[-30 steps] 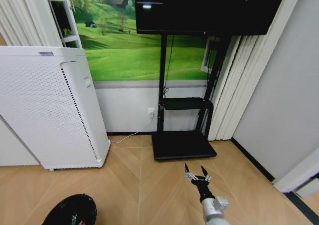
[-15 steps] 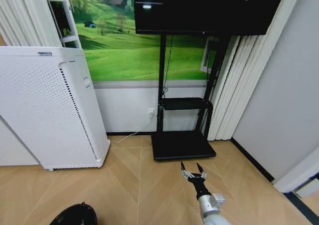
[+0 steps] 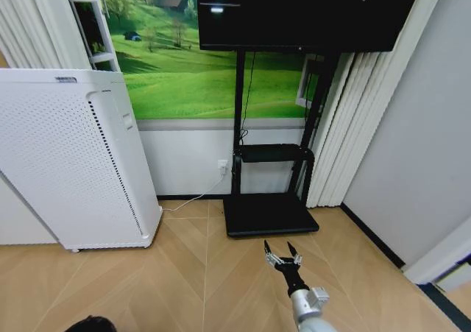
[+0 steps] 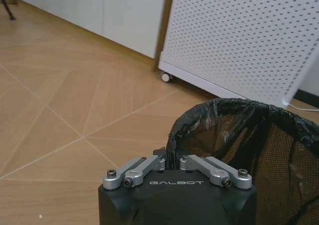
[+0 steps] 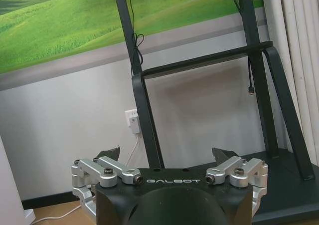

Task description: Pick up the trash bin and place the garbage on the floor into it.

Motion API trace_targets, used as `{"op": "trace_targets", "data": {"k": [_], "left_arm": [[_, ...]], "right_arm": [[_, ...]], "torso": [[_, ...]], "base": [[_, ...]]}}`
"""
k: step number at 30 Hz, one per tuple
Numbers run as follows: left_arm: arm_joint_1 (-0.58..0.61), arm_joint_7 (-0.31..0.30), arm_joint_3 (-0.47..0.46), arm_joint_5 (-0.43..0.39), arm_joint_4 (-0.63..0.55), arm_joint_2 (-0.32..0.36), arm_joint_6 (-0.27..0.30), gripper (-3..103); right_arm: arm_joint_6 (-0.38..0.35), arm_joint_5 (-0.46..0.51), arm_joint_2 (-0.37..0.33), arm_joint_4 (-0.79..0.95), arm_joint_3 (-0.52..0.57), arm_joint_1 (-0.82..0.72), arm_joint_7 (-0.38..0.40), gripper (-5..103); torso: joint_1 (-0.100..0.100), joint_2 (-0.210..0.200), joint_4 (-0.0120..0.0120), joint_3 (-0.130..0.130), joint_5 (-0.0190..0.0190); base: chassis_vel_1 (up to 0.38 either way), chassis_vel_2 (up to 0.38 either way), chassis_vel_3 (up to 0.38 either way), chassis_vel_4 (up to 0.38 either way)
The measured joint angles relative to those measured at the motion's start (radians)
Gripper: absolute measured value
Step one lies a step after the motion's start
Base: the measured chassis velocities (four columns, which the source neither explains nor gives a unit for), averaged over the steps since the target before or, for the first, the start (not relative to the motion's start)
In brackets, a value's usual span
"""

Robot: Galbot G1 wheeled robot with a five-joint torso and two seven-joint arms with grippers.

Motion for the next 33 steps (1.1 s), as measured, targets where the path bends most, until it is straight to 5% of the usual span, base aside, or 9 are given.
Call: {"op": "trace_targets", "data": {"k": [6, 12, 16, 21, 26, 28, 33], "left_arm": [[-0.027, -0.088, -0.006, 0.007, -0.007, -0.005, 0.014, 4], [-0.038, -0.133, -0.01, 0.007, -0.023, -0.006, 0.024, 19], [-0.04, -0.134, -0.011, 0.012, -0.044, -0.005, 0.038, 41], [-0.028, -0.11, -0.023, 0.033, -0.081, -0.005, 0.03, 57], [-0.044, -0.01, -0.06, 0.175, -0.192, -0.007, -0.033, 79], [-0.049, 0.004, -0.059, 0.186, -0.212, -0.007, -0.033, 79], [-0.076, 0.036, -0.028, 0.264, -0.357, -0.008, -0.016, 98]], "right_arm": [[0.003, 0.005, -0.005, -0.005, 0.004, -0.001, -0.002, 100], [0.003, 0.002, -0.005, -0.007, 0.0, 0.003, -0.002, 100], [0.003, -0.013, 0.0, -0.01, -0.017, 0.006, -0.002, 100], [0.003, -0.03, 0.006, -0.013, -0.03, -0.005, -0.001, 100], [0.023, -0.066, 0.004, -0.026, -0.019, -0.027, -0.003, 100], [0.026, -0.069, 0.001, -0.026, -0.013, -0.034, -0.004, 100], [0.031, -0.077, -0.015, 0.009, 0.029, -0.074, -0.002, 100]], "torso": [[0.0, 0.0, -0.0001, 0.0, -0.0001], [0.0, 0.0, -0.0001, 0.0, -0.0002], [0.0, 0.0, 0.0002, 0.0, -0.0002], [0.0, 0.0, 0.0002, 0.0, -0.0003], [0.0, 0.0, 0.0001, 0.0, 0.0], [0.0, 0.0, 0.0, 0.0, -0.0001], [0.0, 0.0, 0.0001, 0.0, -0.0001]], "base": [[0.0, 0.0, 0.0, 0.0], [0.0, 0.0, 0.0, 0.0], [0.0, 0.0, 0.0, 0.0], [0.0, 0.0, 0.0, 0.0], [0.0, 0.0, 0.0, 0.0], [0.0, 0.0, 0.0, 0.0], [0.0, 0.0, 0.0, 0.0]]}}
